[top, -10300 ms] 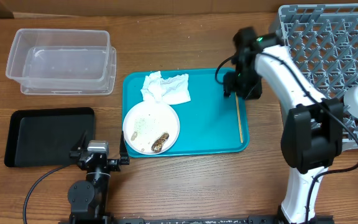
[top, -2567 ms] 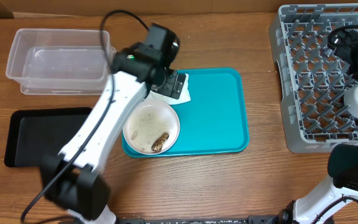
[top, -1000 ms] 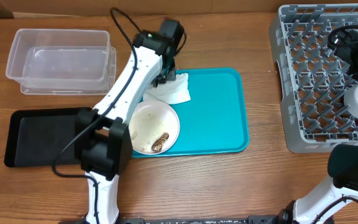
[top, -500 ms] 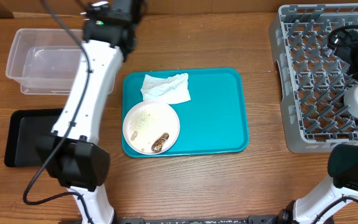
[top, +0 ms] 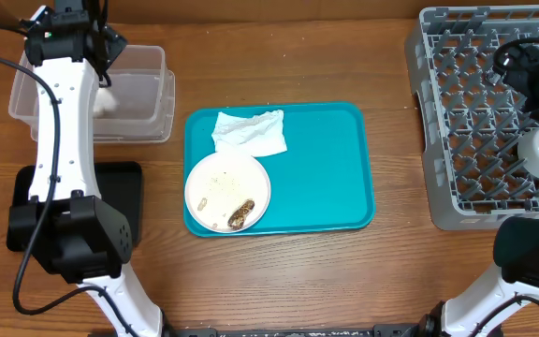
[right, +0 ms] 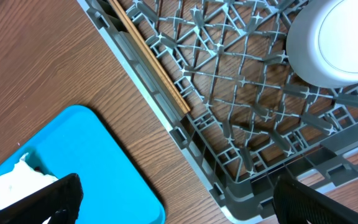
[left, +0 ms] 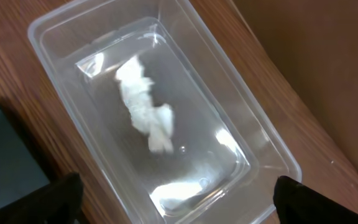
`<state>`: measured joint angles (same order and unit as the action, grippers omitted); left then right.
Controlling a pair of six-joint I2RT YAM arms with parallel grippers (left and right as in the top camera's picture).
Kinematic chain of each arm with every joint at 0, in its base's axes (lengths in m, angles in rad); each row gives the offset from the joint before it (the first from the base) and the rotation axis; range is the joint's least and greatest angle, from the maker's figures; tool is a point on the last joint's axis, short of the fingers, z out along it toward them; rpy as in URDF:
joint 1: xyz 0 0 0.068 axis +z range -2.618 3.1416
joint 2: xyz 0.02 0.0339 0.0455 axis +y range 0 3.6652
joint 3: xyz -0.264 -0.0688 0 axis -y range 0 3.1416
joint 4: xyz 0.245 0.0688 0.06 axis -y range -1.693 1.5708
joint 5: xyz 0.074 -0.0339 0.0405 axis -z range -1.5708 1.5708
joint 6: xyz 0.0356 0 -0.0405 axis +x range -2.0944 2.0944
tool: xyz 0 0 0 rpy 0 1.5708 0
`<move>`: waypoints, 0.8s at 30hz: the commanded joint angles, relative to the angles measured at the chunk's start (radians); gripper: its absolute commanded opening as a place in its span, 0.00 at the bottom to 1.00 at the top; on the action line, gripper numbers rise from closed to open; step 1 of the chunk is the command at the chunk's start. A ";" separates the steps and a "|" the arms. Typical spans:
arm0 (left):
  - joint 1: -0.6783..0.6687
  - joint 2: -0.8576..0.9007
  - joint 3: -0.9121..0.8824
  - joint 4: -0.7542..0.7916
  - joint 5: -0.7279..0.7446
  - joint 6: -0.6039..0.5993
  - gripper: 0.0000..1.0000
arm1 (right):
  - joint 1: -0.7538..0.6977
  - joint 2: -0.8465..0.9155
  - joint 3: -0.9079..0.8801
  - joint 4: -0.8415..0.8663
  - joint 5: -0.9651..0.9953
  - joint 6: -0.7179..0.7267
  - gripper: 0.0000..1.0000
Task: Sort waste into correct bins and load items into the dishwasher
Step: 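Carry the napkin left and drop it into the clear plastic bin, then move the left gripper back to the second napkin on the tray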
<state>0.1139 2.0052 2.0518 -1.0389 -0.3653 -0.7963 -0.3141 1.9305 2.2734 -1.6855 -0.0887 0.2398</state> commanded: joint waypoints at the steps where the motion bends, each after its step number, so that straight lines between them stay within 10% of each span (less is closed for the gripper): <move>1: 0.001 0.014 -0.008 0.000 0.106 0.093 1.00 | -0.001 -0.030 -0.002 0.004 0.006 0.008 1.00; 11: -0.105 0.015 -0.008 -0.138 0.843 0.642 1.00 | -0.001 -0.030 -0.002 0.004 0.006 0.008 1.00; 17: -0.310 0.042 -0.056 -0.182 0.513 0.818 0.77 | -0.001 -0.030 -0.002 0.004 0.006 0.008 1.00; 24: -0.405 0.154 -0.122 -0.132 0.414 0.820 0.83 | -0.001 -0.030 -0.002 0.004 0.006 0.008 1.00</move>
<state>-0.2802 2.0739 1.9537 -1.1690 0.1402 -0.0219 -0.3141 1.9305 2.2734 -1.6852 -0.0887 0.2401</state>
